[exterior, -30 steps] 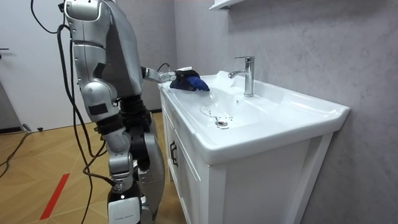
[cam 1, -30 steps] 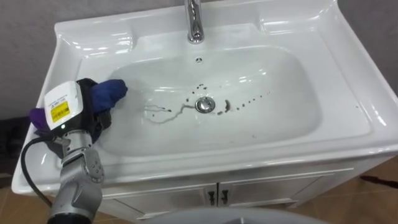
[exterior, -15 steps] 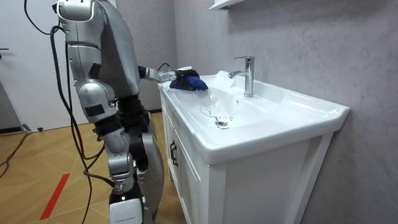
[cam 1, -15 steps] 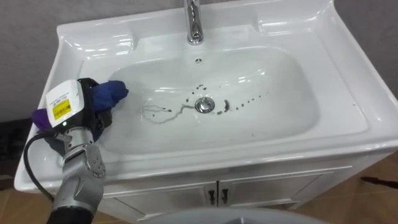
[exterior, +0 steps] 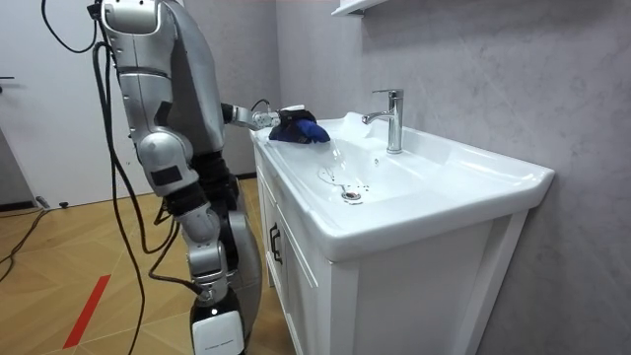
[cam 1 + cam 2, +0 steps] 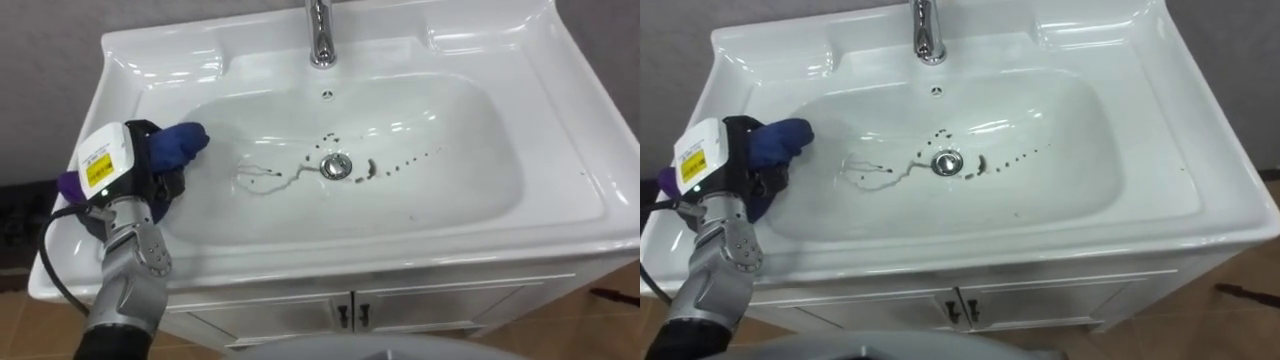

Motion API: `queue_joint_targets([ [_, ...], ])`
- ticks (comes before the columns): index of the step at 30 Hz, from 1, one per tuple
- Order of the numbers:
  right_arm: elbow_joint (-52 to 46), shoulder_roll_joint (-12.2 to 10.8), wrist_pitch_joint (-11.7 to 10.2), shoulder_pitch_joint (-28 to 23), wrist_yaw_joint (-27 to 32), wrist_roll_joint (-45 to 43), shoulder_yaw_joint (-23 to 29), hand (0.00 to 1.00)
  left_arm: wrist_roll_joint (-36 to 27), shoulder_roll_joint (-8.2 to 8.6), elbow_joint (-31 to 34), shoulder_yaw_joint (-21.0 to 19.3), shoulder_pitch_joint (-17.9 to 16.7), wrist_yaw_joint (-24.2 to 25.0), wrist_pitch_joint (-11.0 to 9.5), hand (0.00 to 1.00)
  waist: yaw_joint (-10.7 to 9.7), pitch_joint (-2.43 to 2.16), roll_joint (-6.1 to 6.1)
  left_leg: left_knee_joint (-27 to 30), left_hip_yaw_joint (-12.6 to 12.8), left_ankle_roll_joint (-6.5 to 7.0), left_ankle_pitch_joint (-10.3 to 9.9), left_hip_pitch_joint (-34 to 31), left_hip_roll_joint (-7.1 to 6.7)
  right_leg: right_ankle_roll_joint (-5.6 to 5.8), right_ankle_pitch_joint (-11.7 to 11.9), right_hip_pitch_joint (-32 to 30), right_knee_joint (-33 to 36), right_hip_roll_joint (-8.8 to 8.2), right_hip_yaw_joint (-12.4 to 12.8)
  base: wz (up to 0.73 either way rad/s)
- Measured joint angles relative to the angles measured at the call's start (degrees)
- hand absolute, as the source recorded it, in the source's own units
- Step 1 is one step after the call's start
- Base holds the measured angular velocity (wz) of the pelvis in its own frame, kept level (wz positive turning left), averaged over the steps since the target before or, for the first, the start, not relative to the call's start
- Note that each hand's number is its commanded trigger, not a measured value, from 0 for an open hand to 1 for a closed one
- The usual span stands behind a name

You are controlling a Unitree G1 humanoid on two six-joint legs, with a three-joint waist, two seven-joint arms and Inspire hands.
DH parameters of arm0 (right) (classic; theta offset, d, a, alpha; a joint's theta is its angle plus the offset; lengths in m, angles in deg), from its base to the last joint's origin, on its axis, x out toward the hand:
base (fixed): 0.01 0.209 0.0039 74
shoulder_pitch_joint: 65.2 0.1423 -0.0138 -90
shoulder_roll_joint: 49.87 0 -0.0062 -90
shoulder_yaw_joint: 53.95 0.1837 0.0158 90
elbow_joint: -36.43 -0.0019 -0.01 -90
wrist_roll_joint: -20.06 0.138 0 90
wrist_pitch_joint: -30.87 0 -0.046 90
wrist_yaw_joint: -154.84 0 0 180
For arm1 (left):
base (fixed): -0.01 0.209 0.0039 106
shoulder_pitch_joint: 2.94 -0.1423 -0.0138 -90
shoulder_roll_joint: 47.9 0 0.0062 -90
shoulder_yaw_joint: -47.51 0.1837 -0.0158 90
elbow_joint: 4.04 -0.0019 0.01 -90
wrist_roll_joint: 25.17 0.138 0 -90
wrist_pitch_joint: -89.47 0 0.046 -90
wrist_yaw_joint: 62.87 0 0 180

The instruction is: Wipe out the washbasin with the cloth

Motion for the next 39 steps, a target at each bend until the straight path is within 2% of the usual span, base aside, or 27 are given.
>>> queue_joint_targets([
  [3,0.33,-0.17,-1.19,0.24,-0.02,0.03,-0.29,0.00,0.95,0.00,1.13,-0.04,-0.07,0.08,0.25,1.00,-0.16,0.21,-0.38,0.05,-0.37,0.00,0.00,-0.22,-0.06,0.00,0.02,0.22,-0.47,-0.09,-0.32,0.06],
  [5,1.23,-0.52,-2.05,0.20,-0.01,0.19,-1.43,0.00,1.00,0.00,3.37,-0.05,-0.10,0.69,1.00,1.00,-0.33,0.71,-1.02,0.27,-0.72,0.00,0.00,-0.79,-0.07,0.01,0.01,0.09,-0.56,-0.12,-0.68,0.12],
  [6,1.91,-0.73,-2.23,0.25,-0.10,0.21,-2.09,0.00,1.00,0.01,4.70,-0.06,-0.08,0.70,1.35,1.00,-0.38,1.21,-1.39,0.73,-0.95,0.00,-0.01,-1.17,-0.07,0.00,0.02,0.04,-0.71,-0.12,-0.79,0.08],
  [9,2.15,-1.04,-2.60,0.13,-0.23,0.33,-2.37,0.00,0.92,0.00,8.01,-0.30,-0.05,0.35,1.56,1.00,0.00,1.77,-1.49,1.14,-1.39,-0.01,-0.02,-2.69,-0.09,-0.02,0.04,-0.48,-0.68,-0.13,-1.07,0.10],
  [12,2.64,-1.05,-3.63,-0.07,-0.19,0.94,-4.10,0.00,0.87,0.02,11.21,-0.28,-0.05,-1.87,1.46,1.00,-0.02,1.76,-1.36,1.19,-1.42,-0.01,-0.01,-2.95,-0.09,-0.06,0.15,-1.11,-0.49,-0.14,-1.11,0.01],
  [14,2.71,-1.17,-4.52,-0.47,-0.27,1.16,-4.73,0.00,0.83,0.13,12.71,-0.26,-0.06,-3.63,1.11,1.00,-0.03,1.49,-1.00,1.19,-1.43,-0.01,-0.01,-2.90,-0.09,-0.06,0.15,-1.07,-0.47,-0.15,-1.11,0.00],
  [17,3.62,-1.38,-6.03,-0.65,-0.32,1.43,-5.64,0.00,0.84,0.29,15.32,-0.05,-0.05,-6.18,-0.87,1.00,-0.32,1.09,-0.36,1.15,-1.48,0.00,-0.01,-2.76,-0.09,-0.06,0.15,-0.84,-0.53,-0.19,-1.41,0.00],
  [20,4.18,-1.42,-7.06,-0.57,-0.30,1.39,-6.16,0.00,0.98,0.34,16.04,0.37,-0.05,-8.00,-3.12,1.00,-0.60,1.04,-0.27,1.14,-1.49,0.00,-0.01,-2.74,-0.09,-0.06,0.15,-0.81,-0.53,-0.22,-1.49,0.00],
  [22,4.79,-1.57,-7.59,-0.44,-0.31,1.39,-6.15,0.00,0.97,0.34,16.13,0.53,-0.05,-8.35,-3.74,1.00,-1.09,1.07,-0.31,1.10,-1.48,0.00,-0.01,-2.77,-0.09,-0.06,0.15,-0.80,-0.53,-0.22,-1.53,0.00],
  [26,5.23,-1.58,-7.62,0.09,-0.31,1.39,-6.14,0.00,0.95,0.34,16.12,0.76,-0.07,-9.19,-3.90,1.00,-1.83,1.28,-0.64,1.09,-1.36,0.00,-0.01,-2.82,-0.13,-0.05,0.14,-1.00,-0.52,-0.25,-1.44,0.00],
  [29,5.22,-1.59,-7.62,0.19,-0.32,1.38,-6.14,0.00,0.94,0.34,16.12,1.08,-0.07,-9.20,-4.84,1.00,-1.98,1.55,-1.14,1.08,-1.33,0.00,-0.01,-2.84,-0.17,-0.04,0.14,-1.31,-0.65,-0.26,-1.37,0.00],
  [32,5.75,-1.64,-7.49,0.10,-0.40,1.38,-6.16,0.00,0.90,0.34,16.12,2.57,-0.11,-9.21,-5.00,1.00,-1.92,1.52,-1.22,1.08,-1.32,0.00,-0.01,-2.84,-0.24,-0.01,0.15,-1.31,-0.65,-0.29,-1.28,0.00],
  [36,6.55,-1.71,-7.54,0.12,-0.81,1.25,-6.18,0.00,0.90,0.45,16.11,3.68,-0.10,-9.21,-5.10,1.00,-1.99,1.05,-0.45,1.11,-1.32,0.00,-0.01,-2.66,-0.23,-0.01,0.16,-1.27,-0.49,-0.29,-1.26,0.00],
  [39,6.95,-1.71,-7.55,0.23,-0.84,1.17,-6.33,0.00,0.89,0.45,16.11,4.54,-0.09,-9.39,-5.12,1.00,-2.17,1.07,-0.30,1.12,-1.32,0.00,-0.01,-2.60,-0.23,-0.01,0.16,-1.26,-0.32,-0.30,-1.27,0.00],
])
